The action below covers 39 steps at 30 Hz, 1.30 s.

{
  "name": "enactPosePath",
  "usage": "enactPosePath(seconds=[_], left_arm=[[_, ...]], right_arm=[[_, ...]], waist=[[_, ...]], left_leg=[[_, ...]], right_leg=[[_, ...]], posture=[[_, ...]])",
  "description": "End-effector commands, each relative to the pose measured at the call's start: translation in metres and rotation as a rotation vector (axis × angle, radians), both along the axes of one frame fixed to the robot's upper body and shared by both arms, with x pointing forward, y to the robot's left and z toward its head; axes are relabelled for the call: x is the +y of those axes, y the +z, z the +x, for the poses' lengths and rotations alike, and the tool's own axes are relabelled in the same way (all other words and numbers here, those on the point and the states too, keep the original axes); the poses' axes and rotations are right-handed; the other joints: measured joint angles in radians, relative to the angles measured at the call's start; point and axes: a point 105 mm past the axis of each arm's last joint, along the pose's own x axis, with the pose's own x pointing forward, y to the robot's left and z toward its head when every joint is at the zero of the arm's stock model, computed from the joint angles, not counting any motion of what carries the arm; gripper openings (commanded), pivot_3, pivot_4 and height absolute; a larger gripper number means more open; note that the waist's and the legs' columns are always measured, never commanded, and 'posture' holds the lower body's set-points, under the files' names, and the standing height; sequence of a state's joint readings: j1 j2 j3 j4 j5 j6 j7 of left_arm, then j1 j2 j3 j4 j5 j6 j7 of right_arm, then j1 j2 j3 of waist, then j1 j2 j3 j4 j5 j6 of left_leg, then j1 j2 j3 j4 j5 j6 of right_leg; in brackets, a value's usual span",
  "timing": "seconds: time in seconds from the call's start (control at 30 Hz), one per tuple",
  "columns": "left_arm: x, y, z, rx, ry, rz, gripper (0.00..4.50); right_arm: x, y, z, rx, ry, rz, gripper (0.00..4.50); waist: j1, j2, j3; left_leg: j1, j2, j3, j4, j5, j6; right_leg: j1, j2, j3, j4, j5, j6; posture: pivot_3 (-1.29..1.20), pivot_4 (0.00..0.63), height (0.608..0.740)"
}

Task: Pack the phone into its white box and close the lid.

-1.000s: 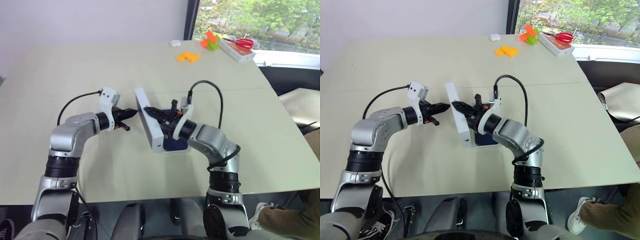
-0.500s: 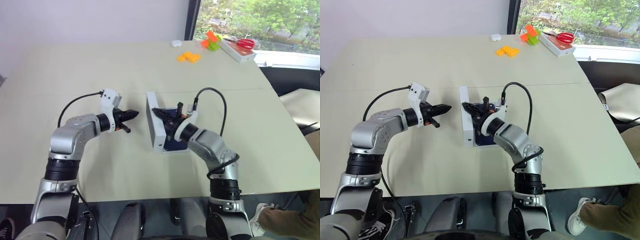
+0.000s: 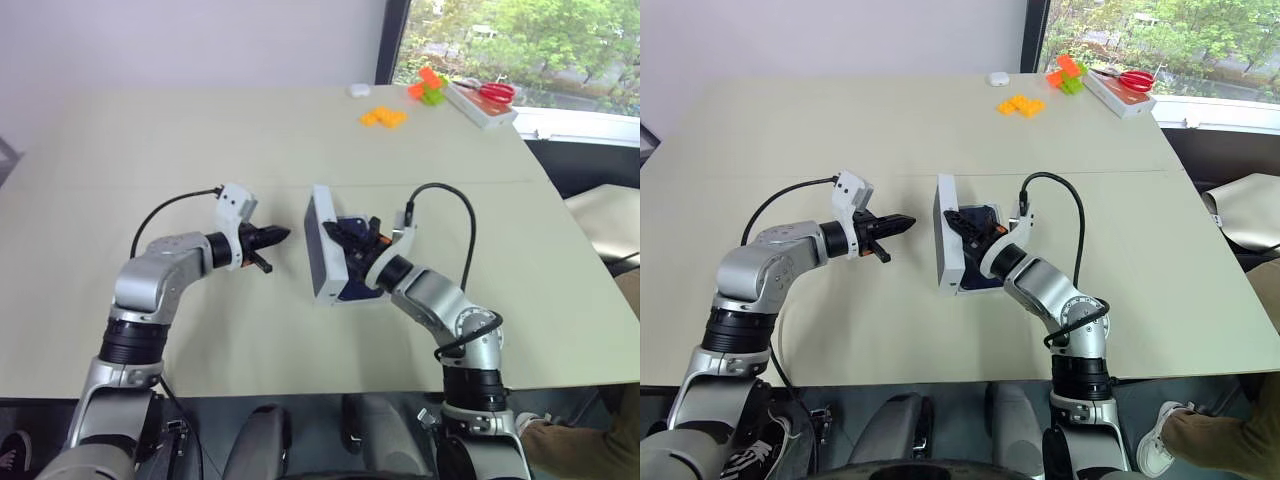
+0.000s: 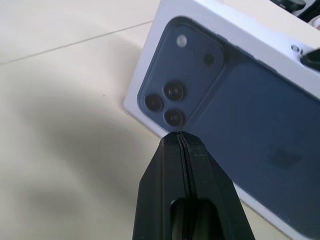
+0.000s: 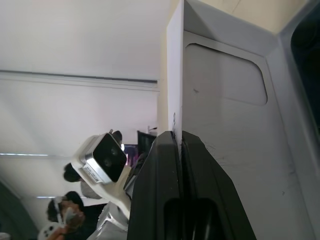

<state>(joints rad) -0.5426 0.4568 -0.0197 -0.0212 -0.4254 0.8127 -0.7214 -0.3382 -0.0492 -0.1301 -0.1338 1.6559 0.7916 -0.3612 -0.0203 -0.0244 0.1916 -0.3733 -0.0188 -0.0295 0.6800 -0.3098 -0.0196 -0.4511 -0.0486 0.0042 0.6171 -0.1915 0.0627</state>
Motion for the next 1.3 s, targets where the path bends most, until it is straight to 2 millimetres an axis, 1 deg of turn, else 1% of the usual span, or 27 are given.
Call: enactPosePath(seconds=[0.03,0.13,0.23,0.33,0.37,0.47,0.5,0.6,0.7,0.77,0.9,0.97,1.03,1.1,1.2,1.3], left_arm=[[-0.006,0.01,-0.004,-0.057,-0.028,-0.001,0.0],[-0.006,0.009,-0.004,-0.056,-0.032,0.003,0.0],[-0.005,0.009,-0.003,-0.058,-0.033,0.012,0.0],[-0.005,0.009,-0.003,-0.056,-0.033,0.008,0.0],[-0.005,0.009,-0.003,-0.056,-0.033,0.009,0.0],[-0.005,0.009,-0.003,-0.058,-0.033,0.011,0.0],[-0.005,0.009,-0.004,-0.058,-0.033,0.011,0.0],[-0.004,0.008,-0.004,-0.054,-0.03,0.009,0.0],[-0.005,0.002,-0.005,-0.043,-0.029,0.011,0.0],[-0.008,-0.004,-0.006,-0.023,-0.028,0.004,0.0],[-0.016,-0.015,-0.013,0.003,-0.041,-0.005,0.0],[-0.022,-0.018,-0.013,0.011,-0.047,-0.02,0.0],[-0.034,-0.027,-0.011,0.036,-0.058,-0.023,0.0],[-0.042,-0.031,-0.013,0.027,-0.082,-0.018,0.0],[-0.04,-0.024,-0.01,0.014,-0.069,-0.046,0.0],[-0.038,-0.014,-0.008,-0.001,-0.063,-0.073,0.0]], right_arm=[[-0.024,0.003,0.002,-0.03,-0.071,-0.03,0.03],[-0.038,0.005,-0.003,-0.07,-0.052,-0.066,0.03],[-0.05,0.001,0.004,-0.061,-0.099,-0.094,0.03],[-0.046,0.002,0.005,-0.052,-0.109,-0.054,0.03],[-0.045,-0.002,0.006,-0.032,-0.114,-0.052,0.03],[-0.042,-0.007,0.004,-0.011,-0.106,-0.035,0.88],[-0.042,-0.006,0.004,-0.017,-0.101,-0.04,1.28],[-0.049,-0.006,0.007,-0.028,-0.122,-0.063,2.88],[-0.056,-0.006,0.011,-0.046,-0.126,-0.119,4.45],[-0.06,-0.003,0.012,-0.068,-0.124,-0.135,4.45],[-0.078,0.006,0.021,-0.131,-0.152,-0.221,4.45],[-0.087,0.013,0.026,-0.145,-0.172,-0.193,4.45],[-0.091,0.019,0.029,-0.176,-0.179,-0.2,4.45],[-0.089,0.027,0.029,-0.194,-0.168,-0.154,4.45],[-0.082,0.034,0.027,-0.249,-0.138,-0.198,4.45],[-0.087,0.039,0.031,-0.307,-0.157,-0.263,4.45]], waist=[[0.006,0.0,0.0],[0.012,0.0,0.0],[0.008,0.0,0.0],[0.007,0.0,0.0],[0.007,0.0,0.0],[0.008,0.0,0.0],[0.008,0.0,0.0],[0.006,0.0,0.0],[0.006,0.0,0.0],[0.005,0.001,0.0],[0.006,0.001,0.001],[0.006,0.001,0.001],[0.009,0.001,0.001],[0.009,0.001,0.001],[0.004,0.001,0.001],[0.005,0.001,0.001]], left_leg=[[0.0,0.0,0.0,0.001,0.0,0.0],[0.0,-0.001,-0.001,0.003,0.0,0.0],[0.001,-0.001,-0.001,0.003,0.0,0.001],[0.001,0.0,-0.001,0.003,-0.001,0.002],[0.001,0.0,-0.001,0.003,-0.001,0.002],[0.002,0.0,-0.001,0.003,-0.001,0.002],[0.002,0.0,-0.001,0.003,-0.001,0.002],[0.001,0.0,-0.001,0.003,-0.001,0.002],[0.001,0.0,-0.001,0.003,-0.001,0.002],[0.001,0.0,-0.001,0.003,-0.001,0.002],[0.002,0.0,0.0,0.003,-0.001,0.003],[0.001,0.0,0.0,0.003,-0.001,0.003],[0.001,0.0,0.0,0.003,-0.001,0.003],[0.001,0.0,0.0,0.003,-0.001,0.003],[0.001,0.0,0.0,0.003,-0.002,0.003],[0.001,0.0,0.0,0.003,-0.002,0.004]], right_leg=[[0.001,0.0,0.0,0.0,0.0,0.0],[0.003,0.0,-0.001,-0.001,0.001,0.001],[0.005,0.0,-0.001,-0.003,0.001,0.002],[0.005,0.0,-0.001,-0.003,0.001,0.002],[0.005,0.0,-0.001,-0.003,0.001,0.002],[0.005,0.001,-0.001,-0.003,0.001,0.002],[0.005,0.0,-0.001,-0.003,0.001,0.002],[0.005,0.0,-0.001,-0.003,0.001,0.002],[0.005,0.0,-0.001,-0.003,0.001,0.002],[0.005,0.0,-0.001,-0.003,0.001,0.002],[0.005,0.0,-0.001,-0.003,0.001,0.002],[0.005,0.0,-0.001,-0.003,0.001,0.002],[0.005,0.0,-0.001,-0.003,0.001,0.002],[0.005,0.001,-0.001,-0.003,0.001,0.002],[0.005,0.001,-0.001,-0.003,0.001,0.002],[0.005,0.001,-0.001,-0.003,0.001,0.002]], posture=[[0.0,0.15,0.74],[0.0,0.15,0.74],[0.0,0.15,0.74],[0.0,0.15,0.74],[0.0,0.15,0.74],[0.0,0.15,0.74],[0.0,0.15,0.74],[0.0,0.15,0.74],[0.0,0.15,0.74],[0.0,0.15,0.74],[0.0,0.15,0.74],[0.0,0.15,0.74],[0.0,0.15,0.74],[0.0,0.15,0.74],[0.0,0.15,0.74],[0.0,0.15,0.74]])
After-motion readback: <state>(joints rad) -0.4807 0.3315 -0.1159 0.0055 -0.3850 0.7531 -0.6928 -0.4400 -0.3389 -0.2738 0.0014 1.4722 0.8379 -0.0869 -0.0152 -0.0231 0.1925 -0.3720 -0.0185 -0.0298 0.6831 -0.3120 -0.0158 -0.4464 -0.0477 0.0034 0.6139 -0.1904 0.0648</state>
